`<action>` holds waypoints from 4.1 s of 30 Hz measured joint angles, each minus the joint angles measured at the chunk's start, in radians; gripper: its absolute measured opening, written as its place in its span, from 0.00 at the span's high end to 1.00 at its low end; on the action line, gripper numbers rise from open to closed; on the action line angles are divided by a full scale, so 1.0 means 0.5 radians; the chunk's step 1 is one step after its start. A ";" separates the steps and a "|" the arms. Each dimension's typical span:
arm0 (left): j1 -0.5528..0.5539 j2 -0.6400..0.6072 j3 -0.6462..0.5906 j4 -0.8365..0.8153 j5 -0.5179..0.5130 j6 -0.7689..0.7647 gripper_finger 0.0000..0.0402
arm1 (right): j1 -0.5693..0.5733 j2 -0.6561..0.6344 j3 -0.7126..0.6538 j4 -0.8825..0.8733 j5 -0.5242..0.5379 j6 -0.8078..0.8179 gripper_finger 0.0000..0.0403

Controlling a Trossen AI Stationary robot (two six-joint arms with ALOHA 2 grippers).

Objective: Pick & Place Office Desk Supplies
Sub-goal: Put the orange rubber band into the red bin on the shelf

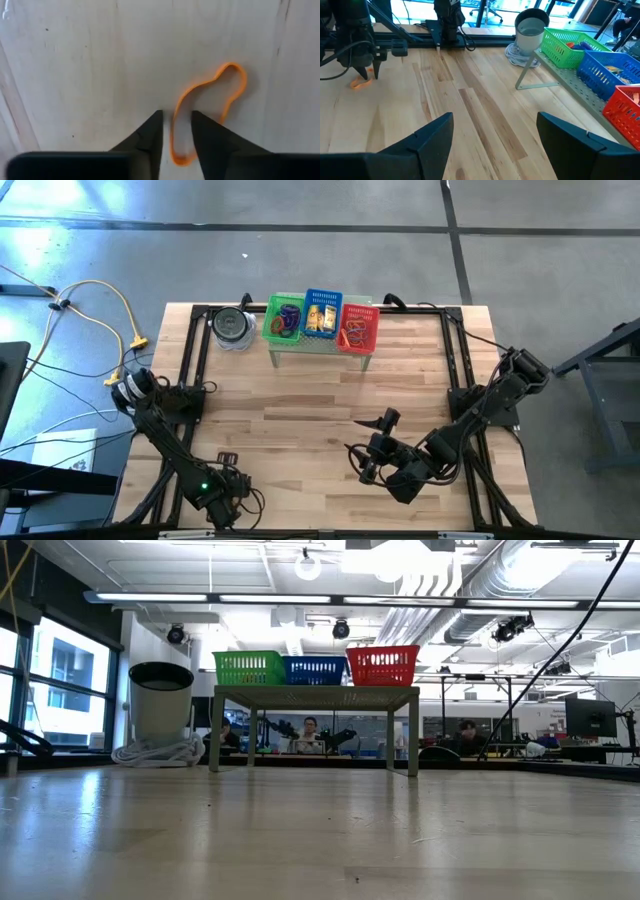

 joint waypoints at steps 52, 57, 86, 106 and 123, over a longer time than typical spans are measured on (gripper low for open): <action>0.528 -0.332 0.237 0.550 -1.451 1.226 1.00 | -0.342 0.516 0.000 1.102 -0.970 -0.285 0.32; 0.546 -0.332 0.237 0.560 -1.526 1.262 1.00 | -0.395 0.582 0.001 1.148 -0.908 -0.338 0.32; 0.552 -0.332 0.237 0.557 -1.523 1.263 1.00 | -0.537 0.657 0.000 1.191 -1.258 -0.396 0.99; 0.567 -0.333 0.237 0.624 -1.396 1.248 0.56 | -0.534 0.653 0.000 1.082 -1.317 -0.416 0.99; 0.576 -0.334 0.237 0.634 -1.214 1.217 0.42 | -0.360 0.290 0.000 -0.421 -0.588 0.331 0.99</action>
